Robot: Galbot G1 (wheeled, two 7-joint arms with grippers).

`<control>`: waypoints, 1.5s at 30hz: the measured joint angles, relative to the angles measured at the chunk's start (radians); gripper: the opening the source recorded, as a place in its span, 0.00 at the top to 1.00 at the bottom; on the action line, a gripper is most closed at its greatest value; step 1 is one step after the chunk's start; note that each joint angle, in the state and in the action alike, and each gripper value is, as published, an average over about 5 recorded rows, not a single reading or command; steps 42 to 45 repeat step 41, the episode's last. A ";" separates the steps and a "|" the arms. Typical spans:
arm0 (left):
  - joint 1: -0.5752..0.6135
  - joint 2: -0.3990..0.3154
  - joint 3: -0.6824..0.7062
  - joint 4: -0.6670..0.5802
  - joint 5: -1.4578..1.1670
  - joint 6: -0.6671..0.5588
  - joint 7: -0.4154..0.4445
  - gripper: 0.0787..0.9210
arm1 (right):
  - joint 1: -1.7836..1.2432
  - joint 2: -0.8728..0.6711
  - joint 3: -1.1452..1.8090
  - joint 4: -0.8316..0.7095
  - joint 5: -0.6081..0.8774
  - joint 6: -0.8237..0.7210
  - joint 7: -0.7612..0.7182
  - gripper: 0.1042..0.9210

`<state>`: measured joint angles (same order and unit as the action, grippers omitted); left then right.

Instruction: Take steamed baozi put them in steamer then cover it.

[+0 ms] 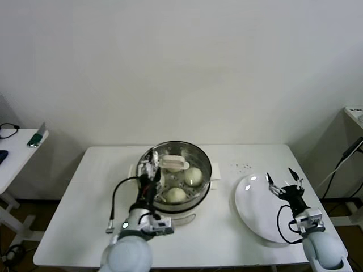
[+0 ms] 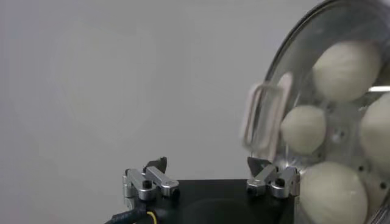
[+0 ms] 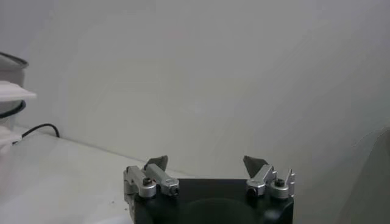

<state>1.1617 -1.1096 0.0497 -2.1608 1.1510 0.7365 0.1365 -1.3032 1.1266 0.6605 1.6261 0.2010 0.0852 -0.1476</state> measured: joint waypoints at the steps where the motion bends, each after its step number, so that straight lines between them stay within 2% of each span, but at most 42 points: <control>1: 0.013 0.005 -0.023 -0.006 -0.035 0.000 -0.025 0.12 | -0.002 0.001 0.000 0.003 -0.001 0.000 -0.001 0.12; 7: 0.114 0.008 -0.209 -0.029 -0.308 -0.005 -0.171 0.12 | -0.022 0.008 0.000 0.018 0.000 0.003 -0.015 0.12; 11: 0.196 -0.022 -0.354 -0.032 -0.533 -0.063 -0.227 0.12 | -0.038 0.018 -0.001 0.031 0.008 0.007 -0.030 0.12; 15: 0.279 -0.082 -0.493 -0.015 -0.758 -0.211 -0.243 0.12 | -0.057 0.029 -0.005 0.043 0.021 0.015 -0.042 0.12; 21: 0.382 -0.182 -0.641 0.049 -0.984 -0.518 -0.231 0.12 | -0.084 0.039 -0.009 0.059 0.040 0.027 -0.056 0.12; 26: 0.436 -0.243 -0.704 0.107 -1.080 -0.696 -0.228 0.12 | -0.108 0.046 -0.007 0.064 0.052 0.043 -0.066 0.12; 31: 0.472 -0.281 -0.736 0.145 -1.122 -0.797 -0.218 0.12 | -0.128 0.050 -0.007 0.068 0.063 0.059 -0.079 0.12; 39: 0.487 -0.305 -0.755 0.176 -1.154 -0.875 -0.201 0.12 | -0.145 0.050 -0.002 0.071 0.081 0.074 -0.087 0.12; 45: 0.488 -0.308 -0.756 0.178 -1.155 -0.881 -0.199 0.12 | -0.147 0.050 0.000 0.070 0.082 0.075 -0.088 0.12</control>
